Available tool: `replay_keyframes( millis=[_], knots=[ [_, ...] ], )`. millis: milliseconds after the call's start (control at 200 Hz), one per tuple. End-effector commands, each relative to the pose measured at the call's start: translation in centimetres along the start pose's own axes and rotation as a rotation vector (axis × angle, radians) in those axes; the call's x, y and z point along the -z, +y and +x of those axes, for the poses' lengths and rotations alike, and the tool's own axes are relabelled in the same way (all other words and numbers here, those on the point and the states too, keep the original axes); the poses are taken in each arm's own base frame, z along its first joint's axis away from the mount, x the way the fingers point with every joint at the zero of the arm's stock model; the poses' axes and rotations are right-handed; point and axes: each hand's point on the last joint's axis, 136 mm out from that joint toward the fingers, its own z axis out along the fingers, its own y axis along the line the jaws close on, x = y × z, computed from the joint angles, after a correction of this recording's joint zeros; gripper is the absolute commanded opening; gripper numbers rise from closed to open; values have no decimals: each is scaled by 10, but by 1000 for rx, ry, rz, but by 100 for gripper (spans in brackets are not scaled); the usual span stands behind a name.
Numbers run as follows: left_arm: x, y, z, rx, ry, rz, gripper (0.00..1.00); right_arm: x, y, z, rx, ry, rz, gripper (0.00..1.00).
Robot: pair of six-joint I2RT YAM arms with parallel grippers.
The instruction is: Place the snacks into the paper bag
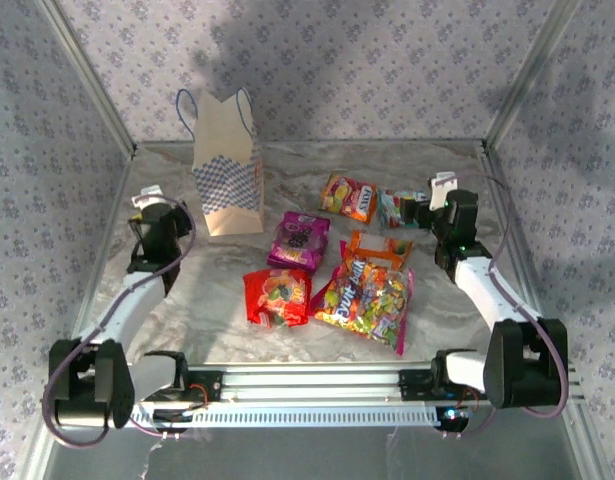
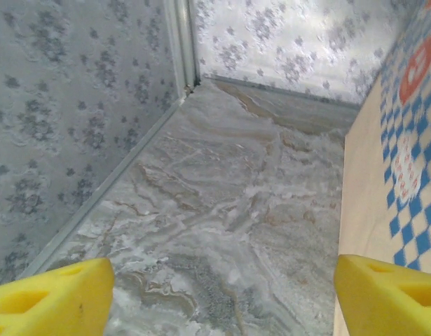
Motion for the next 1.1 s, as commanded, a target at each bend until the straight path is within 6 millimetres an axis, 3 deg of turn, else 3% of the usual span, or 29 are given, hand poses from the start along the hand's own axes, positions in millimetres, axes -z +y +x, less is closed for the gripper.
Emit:
replay_keyframes(
  millis=[0,205,305,405,515,760,979,994,1094],
  knots=[
    [32,11,-27,12,64,-55,75,6,4,-22,-3,45,-1,100],
    [77,3,-75,47,108,18,71,5,26,-36,-24,115,-108,100],
    [88,-20,-90,16,124,134,65,8,35,-44,-29,112,-131,100],
    [95,-35,-110,22,134,168,68,14,41,-48,-9,125,-141,100],
    [97,-53,-118,-20,219,216,75,23,46,-49,37,128,-144,100],
    [65,-98,-123,-59,380,276,79,46,41,-58,75,107,-124,100],
    [20,-114,-122,9,438,282,78,60,38,-58,86,97,-114,100],
    [20,-116,-131,16,418,287,78,60,37,-57,86,98,-111,100],
    [4,-122,-136,9,419,291,77,60,36,-53,83,105,-101,100]
  ],
)
